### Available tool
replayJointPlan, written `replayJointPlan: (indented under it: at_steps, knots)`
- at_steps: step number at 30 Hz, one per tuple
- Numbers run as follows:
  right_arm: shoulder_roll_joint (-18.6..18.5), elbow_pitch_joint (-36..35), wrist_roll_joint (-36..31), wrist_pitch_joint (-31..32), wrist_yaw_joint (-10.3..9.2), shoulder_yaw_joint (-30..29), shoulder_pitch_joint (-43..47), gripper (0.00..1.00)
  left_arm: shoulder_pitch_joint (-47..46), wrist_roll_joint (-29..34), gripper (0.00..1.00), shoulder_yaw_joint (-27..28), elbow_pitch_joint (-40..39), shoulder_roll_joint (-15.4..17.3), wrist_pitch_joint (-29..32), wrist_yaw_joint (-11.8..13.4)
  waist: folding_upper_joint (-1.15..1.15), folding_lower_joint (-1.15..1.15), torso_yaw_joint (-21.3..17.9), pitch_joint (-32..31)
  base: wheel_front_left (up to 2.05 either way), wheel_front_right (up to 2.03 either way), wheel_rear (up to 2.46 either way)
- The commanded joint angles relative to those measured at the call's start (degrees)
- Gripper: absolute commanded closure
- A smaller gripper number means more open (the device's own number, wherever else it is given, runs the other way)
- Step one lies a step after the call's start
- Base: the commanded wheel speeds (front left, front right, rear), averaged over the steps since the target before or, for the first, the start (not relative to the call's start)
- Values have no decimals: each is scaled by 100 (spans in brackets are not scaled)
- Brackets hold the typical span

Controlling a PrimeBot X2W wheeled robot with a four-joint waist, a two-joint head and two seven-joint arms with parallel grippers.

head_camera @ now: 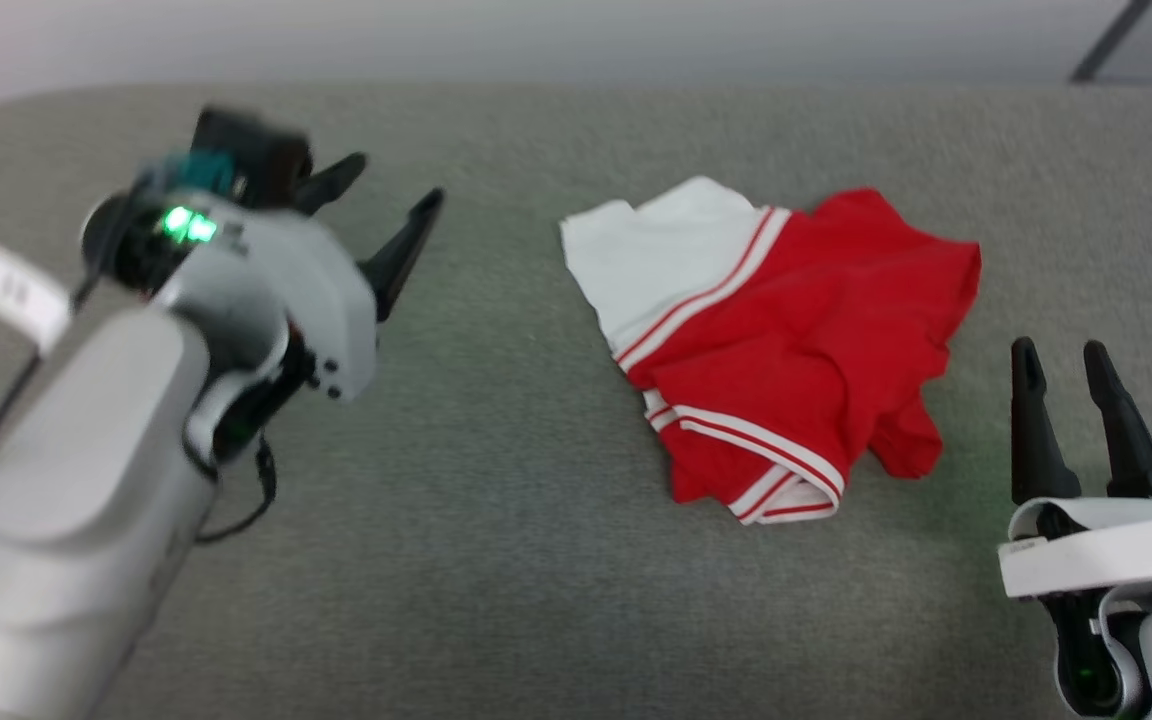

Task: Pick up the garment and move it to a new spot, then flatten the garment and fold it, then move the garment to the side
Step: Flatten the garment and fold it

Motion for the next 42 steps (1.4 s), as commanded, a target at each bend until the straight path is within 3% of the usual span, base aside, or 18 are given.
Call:
replayJointPlan:
  at_steps: [1, 6, 11, 21, 22, 23, 24, 33, 42]
  knots:
    - [67, 12, 27, -27, 0, -3, -118, 0, -397, -368, 0, -354, 137, 49, 283, -14, 0, 0, -583, 683, 0, 0, 0]
    - [223, 8, 87, -28, 0, 57, -348, 0, -1398, -1413, 0, -1282, 610, 186, 1223, -15, 0, 0, -924, 1089, 0, 0, 0]
    - [311, 2, 110, -28, 0, 119, -500, 0, -1929, -1945, 0, -1843, 967, 269, 1780, -15, 0, 0, -1138, 1322, 0, 0, 0]
    - [450, -6, 146, -29, 0, 58, -603, 0, -2255, -2919, 0, -2510, 1510, 322, 1947, -15, 0, 0, -1335, 1508, 0, 0, 0]
    - [452, -2, 141, -29, 0, 39, -605, 0, -2270, -3000, 26, -2561, 1499, 311, 1908, -15, 0, 0, -1328, 1510, 0, 0, 0]
    - [455, 5, 131, -29, 0, 23, -606, 0, -2284, -3056, 59, -2622, 1490, 303, 1864, -15, 0, 0, -1314, 1505, 0, 0, 0]
    - [459, 12, 118, -29, 0, 10, -612, 0, -2291, -3104, 100, -2688, 1478, 293, 1822, -16, 0, 0, -1293, 1494, 0, 0, 0]
    - [353, 33, 33, -29, 0, 2, -471, 0, -2375, -3603, 100, -2935, 1298, 437, 1252, -15, 0, 0, -853, 1112, 0, 0, 0]
    - [171, 50, -32, -29, -1, -29, -252, 0, -2051, -4027, 100, -3052, 636, 985, 653, -16, 0, 0, -357, 622, 0, 0, 0]
